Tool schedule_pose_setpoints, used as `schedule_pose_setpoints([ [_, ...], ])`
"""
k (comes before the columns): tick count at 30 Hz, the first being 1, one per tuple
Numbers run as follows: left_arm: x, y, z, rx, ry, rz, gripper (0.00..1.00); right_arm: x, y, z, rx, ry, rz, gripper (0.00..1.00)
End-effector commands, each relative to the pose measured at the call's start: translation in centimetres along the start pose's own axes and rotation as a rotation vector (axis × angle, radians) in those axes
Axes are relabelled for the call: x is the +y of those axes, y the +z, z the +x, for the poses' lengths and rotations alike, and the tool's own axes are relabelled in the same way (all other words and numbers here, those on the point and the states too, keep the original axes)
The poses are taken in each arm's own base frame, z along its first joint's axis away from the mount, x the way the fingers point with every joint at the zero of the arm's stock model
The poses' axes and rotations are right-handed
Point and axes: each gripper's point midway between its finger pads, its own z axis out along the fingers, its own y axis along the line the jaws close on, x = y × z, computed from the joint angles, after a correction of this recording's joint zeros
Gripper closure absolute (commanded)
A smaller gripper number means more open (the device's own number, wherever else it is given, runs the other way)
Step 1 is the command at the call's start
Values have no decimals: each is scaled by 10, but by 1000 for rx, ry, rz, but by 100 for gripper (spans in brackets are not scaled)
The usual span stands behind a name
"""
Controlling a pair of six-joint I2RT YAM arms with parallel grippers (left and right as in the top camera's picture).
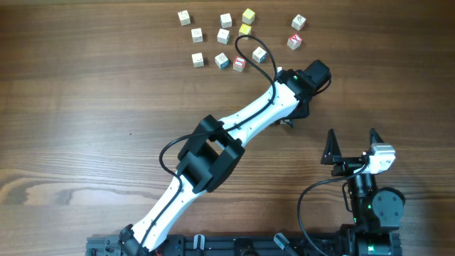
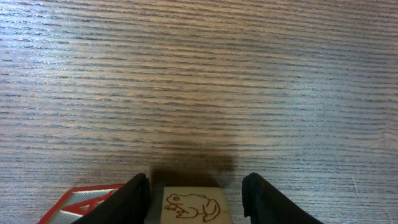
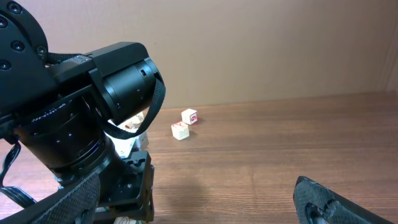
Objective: Form a horizontal line
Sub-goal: 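Carry the block right and set it beside the first placed block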
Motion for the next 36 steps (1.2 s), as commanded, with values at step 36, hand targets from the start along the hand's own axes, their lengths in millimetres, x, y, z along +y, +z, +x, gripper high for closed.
schedule_pose_setpoints([
  [36, 16, -39, -149, -330, 2, 139, 33, -2, -1, -2, -11, -19, 9, 0],
])
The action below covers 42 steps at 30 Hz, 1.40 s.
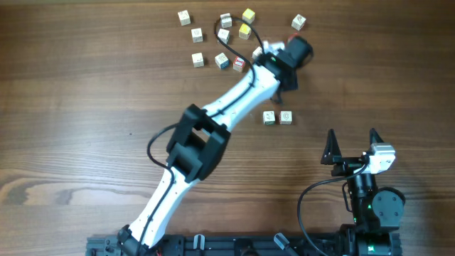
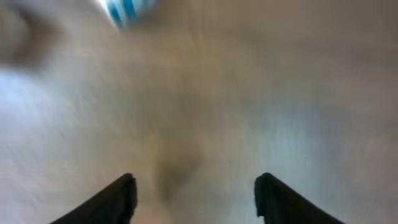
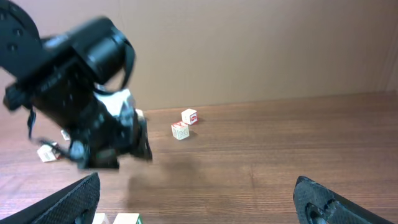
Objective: Form a horizontal line
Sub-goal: 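Carry the block right and set it beside the first placed block, then reach the left gripper into the cluster and grasp the yellow K block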
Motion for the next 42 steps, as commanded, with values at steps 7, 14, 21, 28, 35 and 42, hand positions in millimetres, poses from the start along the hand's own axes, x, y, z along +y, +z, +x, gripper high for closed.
schedule_pose_setpoints([
  [7, -12, -62, -151, -394, 176, 151, 28, -2, -1, -2, -11, -19, 9, 0],
  [14, 51, -19, -184, -399, 191, 83, 22, -2, -1, -2, -11, -19, 9, 0],
  [21, 77, 31, -191, -358, 261, 221, 20, -2, -1, -2, -11, -19, 9, 0],
  [28, 79, 68, -171, -325, 364, 209, 20, -2, -1, -2, -11, -19, 9, 0],
  [35, 63, 67, -164, -344, 500, 194, 20, -2, -1, -2, -11, -19, 9, 0],
  [42, 63, 67, -164, -347, 502, 194, 19, -2, -1, -2, -11, -19, 9, 0],
])
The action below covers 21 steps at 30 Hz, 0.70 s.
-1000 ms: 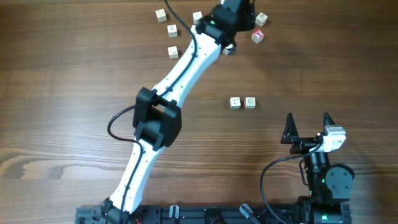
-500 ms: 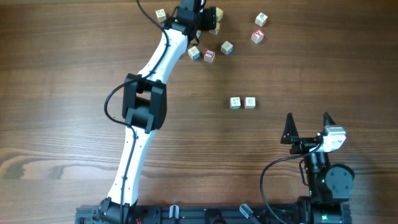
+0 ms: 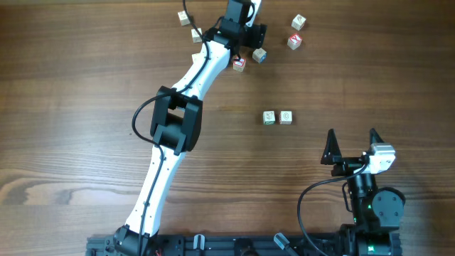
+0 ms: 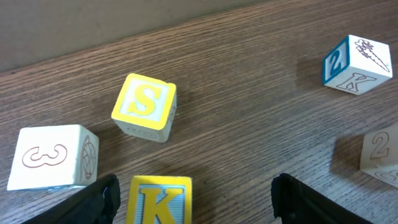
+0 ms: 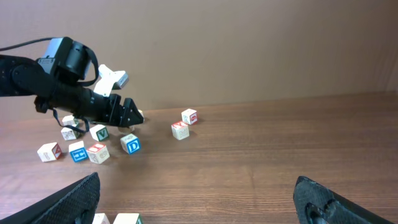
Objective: Form a horizontal line
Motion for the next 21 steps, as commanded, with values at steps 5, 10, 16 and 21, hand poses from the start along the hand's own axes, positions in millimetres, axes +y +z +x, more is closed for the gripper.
schedule_pose_setpoints([
  [5, 8, 13, 14, 12, 21, -1, 20, -2, -1, -2, -11, -19, 9, 0],
  [10, 9, 20, 26, 34, 16, -1, 32, -2, -1, -2, -11, -19, 9, 0],
  [16, 10, 20, 24, 25, 16, -2, 51, -2, -1, -2, -11, -19, 9, 0],
  [21, 9, 18, 19, 15, 17, -2, 63, -2, -1, -2, -11, -18, 9, 0],
])
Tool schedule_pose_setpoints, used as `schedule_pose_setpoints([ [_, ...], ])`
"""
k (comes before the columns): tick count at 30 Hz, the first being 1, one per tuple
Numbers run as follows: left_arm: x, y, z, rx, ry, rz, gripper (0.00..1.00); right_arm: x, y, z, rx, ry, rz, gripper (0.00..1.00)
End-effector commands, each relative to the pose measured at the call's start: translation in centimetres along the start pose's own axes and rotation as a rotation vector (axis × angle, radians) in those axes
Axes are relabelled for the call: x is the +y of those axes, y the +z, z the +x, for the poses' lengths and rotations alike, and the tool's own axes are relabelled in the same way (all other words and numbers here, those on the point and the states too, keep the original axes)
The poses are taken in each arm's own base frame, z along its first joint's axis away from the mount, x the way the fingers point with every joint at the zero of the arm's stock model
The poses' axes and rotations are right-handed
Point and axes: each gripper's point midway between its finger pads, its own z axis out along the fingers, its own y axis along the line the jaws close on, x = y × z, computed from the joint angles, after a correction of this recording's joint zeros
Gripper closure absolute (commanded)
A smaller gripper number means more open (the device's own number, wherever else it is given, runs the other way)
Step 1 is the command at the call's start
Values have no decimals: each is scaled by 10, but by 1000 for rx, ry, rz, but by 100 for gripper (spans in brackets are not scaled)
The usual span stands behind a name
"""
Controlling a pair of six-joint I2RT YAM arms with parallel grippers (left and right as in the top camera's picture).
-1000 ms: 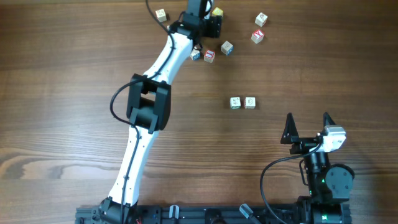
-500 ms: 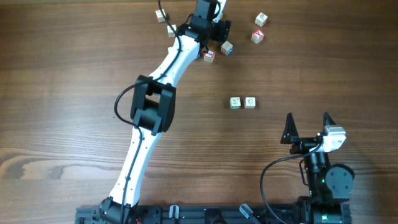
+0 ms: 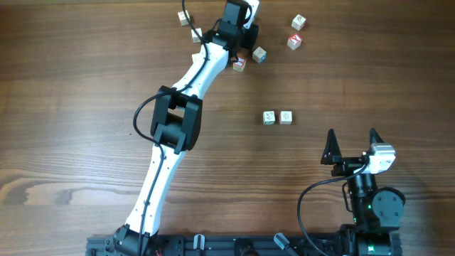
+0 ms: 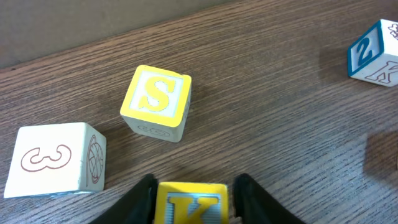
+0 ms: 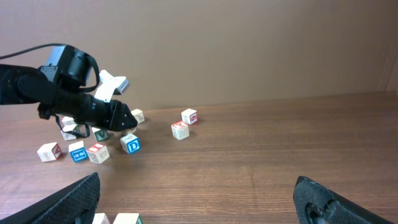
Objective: Form a horizontal line
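Observation:
My left gripper (image 4: pixel 194 185) reaches into the loose blocks at the far edge of the table (image 3: pixel 85 107), its fingers shut on the two sides of a yellow K block (image 4: pixel 191 205) resting on the wood. Just beyond it lie a yellow S block (image 4: pixel 157 101) and a white block marked 3 (image 4: pixel 56 160). In the overhead view the left gripper (image 3: pixel 240 35) hides the K block. Two blocks (image 3: pixel 277 117) lie side by side in a short row at mid-table. The right gripper (image 3: pixel 352 146) stands open and empty near the front right.
More loose blocks lie around the left gripper: a blue-edged 2 block (image 4: pixel 373 57), a red-marked block (image 3: pixel 239 64), another (image 3: pixel 259 54), two at the far right (image 3: pixel 296 32) and one at the far left (image 3: pixel 184 17). The white left arm (image 3: pixel 192 78) crosses the table's middle.
The left gripper's fingers stood wide apart over the yellow K block; now they have shut on its sides, a little closer in. The right arm has not moved.
The left gripper stood at mid-table with a frog-marked block between its fingers, beside another block. Then two blocks lay side by side there and the gripper was away, open, near the far cluster. Later it was open over the yellow K block, and now holds it.

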Motion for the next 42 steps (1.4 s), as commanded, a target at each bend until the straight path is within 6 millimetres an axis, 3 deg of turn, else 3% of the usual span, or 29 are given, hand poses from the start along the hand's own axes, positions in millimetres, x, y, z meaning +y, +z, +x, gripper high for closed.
schedule_pose_setpoints([
  [1, 2, 5, 8, 14, -4, 5, 66, -2, -1, -2, -11, -19, 9, 0],
  [8, 5, -21, -26, -31, -1, -32, 68, -2, -1, -2, -11, -19, 9, 0],
  [13, -4, -73, -73, -79, 6, -25, 68, -2, -1, -2, -11, -19, 9, 0],
  [18, -34, -126, -105, -95, -5, 6, 67, -2, -1, -2, -11, -19, 9, 0],
  [22, -69, -158, -112, -73, -80, 48, 69, -2, -1, -2, -11, -19, 9, 0],
  [25, -97, -162, -96, -4, -185, 76, 69, -2, -1, -2, -11, -19, 9, 0],
  [30, -147, -164, -45, 188, -316, 97, 74, -2, -1, -2, -11, -19, 9, 0],
  [37, -221, -184, 26, 414, -251, 98, 74, -2, -1, -2, -11, -19, 9, 0],
  [42, -242, -185, 59, 449, -158, 24, 69, -2, -1, -2, -11, -19, 9, 0],
])
